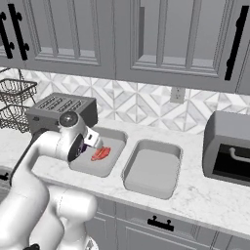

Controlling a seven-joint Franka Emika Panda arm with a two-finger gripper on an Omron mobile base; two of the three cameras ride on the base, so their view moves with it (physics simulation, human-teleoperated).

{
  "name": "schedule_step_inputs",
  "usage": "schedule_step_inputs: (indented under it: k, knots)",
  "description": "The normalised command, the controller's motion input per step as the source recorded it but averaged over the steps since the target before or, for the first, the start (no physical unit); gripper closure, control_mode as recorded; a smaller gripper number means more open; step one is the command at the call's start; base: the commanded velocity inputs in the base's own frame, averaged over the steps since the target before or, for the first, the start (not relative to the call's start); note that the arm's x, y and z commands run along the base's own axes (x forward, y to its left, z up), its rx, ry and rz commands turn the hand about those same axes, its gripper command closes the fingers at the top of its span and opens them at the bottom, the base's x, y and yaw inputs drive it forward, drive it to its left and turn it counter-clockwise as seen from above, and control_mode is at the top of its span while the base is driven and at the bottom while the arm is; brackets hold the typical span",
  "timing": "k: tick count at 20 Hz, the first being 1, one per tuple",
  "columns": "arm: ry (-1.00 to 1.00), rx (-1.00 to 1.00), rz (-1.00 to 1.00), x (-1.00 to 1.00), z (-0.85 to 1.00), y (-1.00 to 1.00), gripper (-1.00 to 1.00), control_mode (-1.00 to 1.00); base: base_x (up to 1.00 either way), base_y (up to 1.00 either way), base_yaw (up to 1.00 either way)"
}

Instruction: Place one eggplant and one steak in each tupperware on the nearby counter, to pack two identical lunches.

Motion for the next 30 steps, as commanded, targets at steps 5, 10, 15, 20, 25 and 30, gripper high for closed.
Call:
schedule_step_inputs:
  k: [5, 10, 15, 20, 25, 30]
  knots:
    - [0.08, 0.01, 0.00, 0.55, -0.23, 0.00, 1.00, -1.00, 0.00, 0.00, 0.00]
    - [0.06, 0.00, 0.00, 0.49, -0.21, 0.00, 1.00, -1.00, 0.00, 0.00, 0.00]
    - [0.03, 0.00, 0.00, 0.32, -0.19, 0.06, 1.00, -1.00, 0.00, 0.00, 0.00]
    - [0.01, 0.00, 0.00, 0.14, -0.20, 0.10, 1.00, -1.00, 0.00, 0.00, 0.00]
    - [0.00, 0.00, 0.00, 0.12, -0.29, 0.03, 1.00, -1.00, 0.00, 0.00, 0.00]
    - [0.00, 0.00, 0.00, 0.08, -0.27, 0.00, 1.00, -1.00, 0.00, 0.00, 0.00]
